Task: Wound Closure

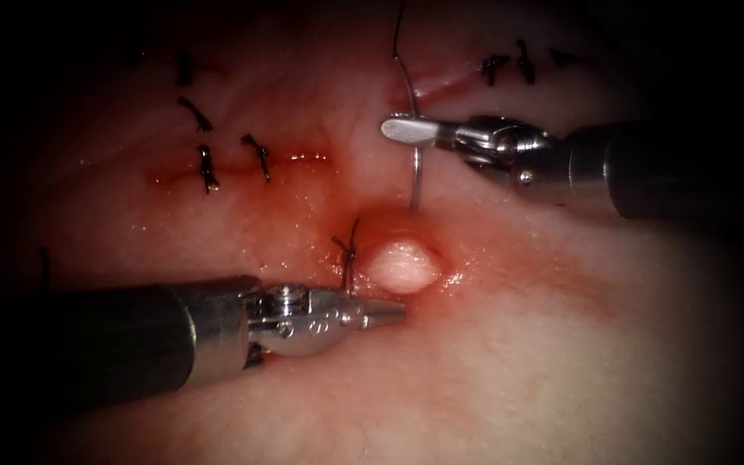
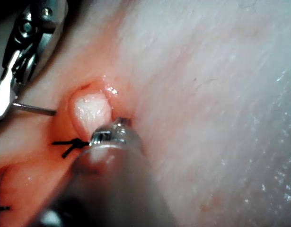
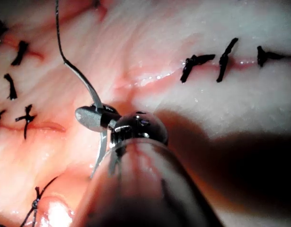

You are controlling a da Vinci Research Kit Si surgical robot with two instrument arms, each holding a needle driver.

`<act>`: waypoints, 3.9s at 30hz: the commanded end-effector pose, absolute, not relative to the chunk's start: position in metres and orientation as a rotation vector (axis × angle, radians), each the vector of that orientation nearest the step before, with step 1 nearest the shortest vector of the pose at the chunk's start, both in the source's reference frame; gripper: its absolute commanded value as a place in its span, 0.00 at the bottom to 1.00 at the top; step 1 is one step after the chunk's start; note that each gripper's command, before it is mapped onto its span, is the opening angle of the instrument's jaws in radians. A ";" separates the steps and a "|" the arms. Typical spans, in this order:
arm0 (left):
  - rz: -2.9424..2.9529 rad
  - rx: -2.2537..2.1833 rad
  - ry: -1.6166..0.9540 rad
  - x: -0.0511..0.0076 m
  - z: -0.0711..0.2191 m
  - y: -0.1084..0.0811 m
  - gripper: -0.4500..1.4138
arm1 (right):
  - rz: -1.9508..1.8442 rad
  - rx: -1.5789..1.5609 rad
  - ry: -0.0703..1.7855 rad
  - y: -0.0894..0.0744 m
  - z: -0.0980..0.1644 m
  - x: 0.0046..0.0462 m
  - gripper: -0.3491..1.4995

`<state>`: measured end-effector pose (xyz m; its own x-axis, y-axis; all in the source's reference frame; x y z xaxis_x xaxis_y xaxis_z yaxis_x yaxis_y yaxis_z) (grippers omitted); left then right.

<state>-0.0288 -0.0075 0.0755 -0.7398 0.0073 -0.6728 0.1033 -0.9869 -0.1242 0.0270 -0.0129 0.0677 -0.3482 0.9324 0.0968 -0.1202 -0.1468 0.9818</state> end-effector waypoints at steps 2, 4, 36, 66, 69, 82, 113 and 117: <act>-2.872 1.113 0.236 -0.0293 0.076 -0.007 0.05 | 1.690 1.095 1.251 -0.012 0.068 0.0283 0.00; -2.872 1.114 0.236 -0.0293 0.076 -0.007 0.05 | 1.724 1.146 1.238 -0.012 0.068 0.0284 0.00; -2.871 1.099 0.222 -0.0276 0.077 -0.007 0.05 | 1.739 1.559 1.057 -0.021 0.063 0.0317 0.00; -2.872 1.096 0.227 -0.0277 0.076 -0.007 0.06 | 0.987 0.203 1.076 -0.012 0.060 0.0277 0.93; -2.872 1.096 0.227 -0.0277 0.076 -0.007 0.06 | 0.999 0.180 1.051 -0.011 0.060 0.0269 0.95; -2.873 1.096 0.226 -0.0277 0.076 -0.007 0.06 | 1.023 0.165 1.044 -0.012 0.059 0.0281 0.88; -2.868 1.101 0.234 -0.0273 0.076 -0.007 0.05 | 1.494 1.082 0.945 -0.018 0.059 0.0286 0.00; -2.874 1.104 0.242 -0.0273 0.075 -0.007 0.05 | 1.453 1.043 1.112 -0.017 0.059 0.0281 0.67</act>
<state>-0.0267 -0.0070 0.0749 -0.7444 0.0048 -0.6677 0.1063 -0.9864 -0.1256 0.0270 -0.0172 0.0589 -0.1484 0.9878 0.0475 -0.2046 -0.0777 0.9758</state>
